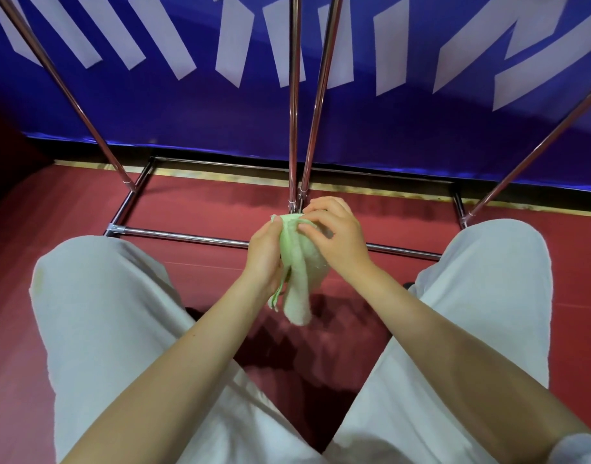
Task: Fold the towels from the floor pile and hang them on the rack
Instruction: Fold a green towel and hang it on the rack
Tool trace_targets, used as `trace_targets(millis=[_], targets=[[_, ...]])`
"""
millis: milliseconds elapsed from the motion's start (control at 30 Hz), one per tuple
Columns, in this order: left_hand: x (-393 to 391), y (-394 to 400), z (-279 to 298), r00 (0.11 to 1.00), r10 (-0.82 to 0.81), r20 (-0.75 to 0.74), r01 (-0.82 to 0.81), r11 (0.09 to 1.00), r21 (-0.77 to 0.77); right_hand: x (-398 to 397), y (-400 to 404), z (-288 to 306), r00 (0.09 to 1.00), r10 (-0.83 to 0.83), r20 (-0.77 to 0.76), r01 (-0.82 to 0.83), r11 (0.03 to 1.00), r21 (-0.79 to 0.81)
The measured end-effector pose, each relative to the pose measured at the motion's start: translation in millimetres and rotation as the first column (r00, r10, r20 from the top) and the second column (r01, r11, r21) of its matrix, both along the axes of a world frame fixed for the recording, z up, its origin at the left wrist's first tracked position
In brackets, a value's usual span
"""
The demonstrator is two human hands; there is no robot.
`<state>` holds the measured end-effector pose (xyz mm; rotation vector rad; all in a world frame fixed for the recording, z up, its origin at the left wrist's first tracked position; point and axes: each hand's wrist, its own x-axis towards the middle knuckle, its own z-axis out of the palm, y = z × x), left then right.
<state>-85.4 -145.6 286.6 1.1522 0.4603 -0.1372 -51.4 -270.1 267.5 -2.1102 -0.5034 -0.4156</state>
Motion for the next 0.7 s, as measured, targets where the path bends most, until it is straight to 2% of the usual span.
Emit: trace_targets(millis=[100,167,400,567,700], targets=[[-0.2,0.4,-4.6,0.998,0.06,0.016,-0.061,0.996,0.061,-2.0,-2.6,1.1,1.0,-0.027,-0.008,0.027,0.999,0.046],[-1.7,1.3,-4.8,0.998,0.061,0.014,-0.062,0.996,0.061,-5.2,-2.5,3.2,0.996,-0.006,-0.093,0.016,0.995,0.101],[-11.2,-3.9,-2.9,0.99,-0.095,0.107,0.088,0.994,0.07,-11.5,4.0,8.1,0.971,0.033,-0.237,0.005,0.987,0.158],[-10.0,-2.9,-7.1,0.984,-0.143,0.107,0.125,0.98,0.158,-8.6,2.8,10.5,0.955,-0.008,-0.295,0.056,0.986,0.154],[-10.3,-0.9,-9.7,0.967,-0.193,0.165,0.149,0.959,0.242,-7.6,2.9,8.5,0.951,-0.005,-0.31,0.054,0.988,0.148]])
